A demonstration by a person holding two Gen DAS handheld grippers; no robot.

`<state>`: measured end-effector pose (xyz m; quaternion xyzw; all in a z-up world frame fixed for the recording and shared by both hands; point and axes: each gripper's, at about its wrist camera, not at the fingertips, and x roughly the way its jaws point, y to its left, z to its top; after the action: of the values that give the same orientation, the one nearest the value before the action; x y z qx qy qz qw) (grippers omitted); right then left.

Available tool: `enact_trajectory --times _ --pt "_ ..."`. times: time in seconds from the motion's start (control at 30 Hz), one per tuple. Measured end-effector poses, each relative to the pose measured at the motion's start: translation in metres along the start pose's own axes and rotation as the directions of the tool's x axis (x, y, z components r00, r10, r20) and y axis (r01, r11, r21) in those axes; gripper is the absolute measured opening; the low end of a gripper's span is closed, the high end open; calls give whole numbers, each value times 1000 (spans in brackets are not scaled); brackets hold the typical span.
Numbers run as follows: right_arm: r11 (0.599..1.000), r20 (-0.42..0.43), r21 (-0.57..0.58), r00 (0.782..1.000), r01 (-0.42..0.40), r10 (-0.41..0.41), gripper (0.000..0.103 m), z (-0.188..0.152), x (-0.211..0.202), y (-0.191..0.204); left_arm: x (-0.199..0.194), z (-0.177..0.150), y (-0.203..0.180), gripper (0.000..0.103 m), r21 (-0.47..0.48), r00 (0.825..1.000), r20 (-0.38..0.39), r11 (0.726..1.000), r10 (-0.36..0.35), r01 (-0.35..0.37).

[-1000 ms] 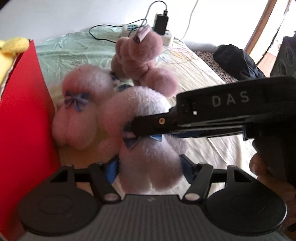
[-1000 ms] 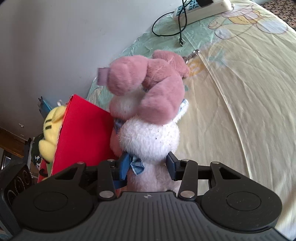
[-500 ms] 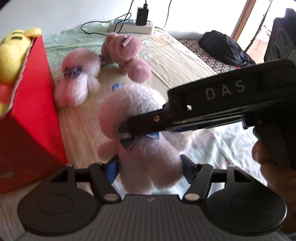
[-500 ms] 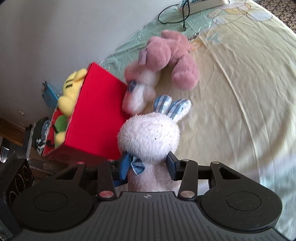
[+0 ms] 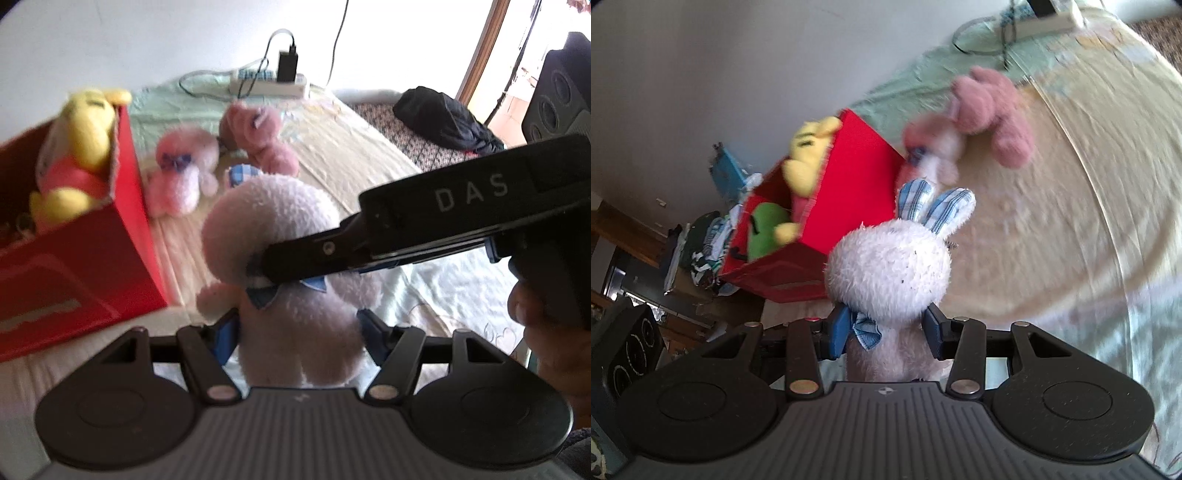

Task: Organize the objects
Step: 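Lift and carry the bunny with the right gripper over the red box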

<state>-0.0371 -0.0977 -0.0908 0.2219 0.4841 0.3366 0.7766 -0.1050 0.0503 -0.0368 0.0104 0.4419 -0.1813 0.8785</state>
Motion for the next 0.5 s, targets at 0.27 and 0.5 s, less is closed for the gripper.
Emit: enact_trajectory --times 0.27,0.5 --pt "995 100 -88 993 -54 62 45 13 -26 30 -42 18 -6 68 21 993 116 999 34 -37" --pt "982 171 -160 977 -99 126 45 29 -33 59 -75 33 6 68 11 977 203 998 60 -64"
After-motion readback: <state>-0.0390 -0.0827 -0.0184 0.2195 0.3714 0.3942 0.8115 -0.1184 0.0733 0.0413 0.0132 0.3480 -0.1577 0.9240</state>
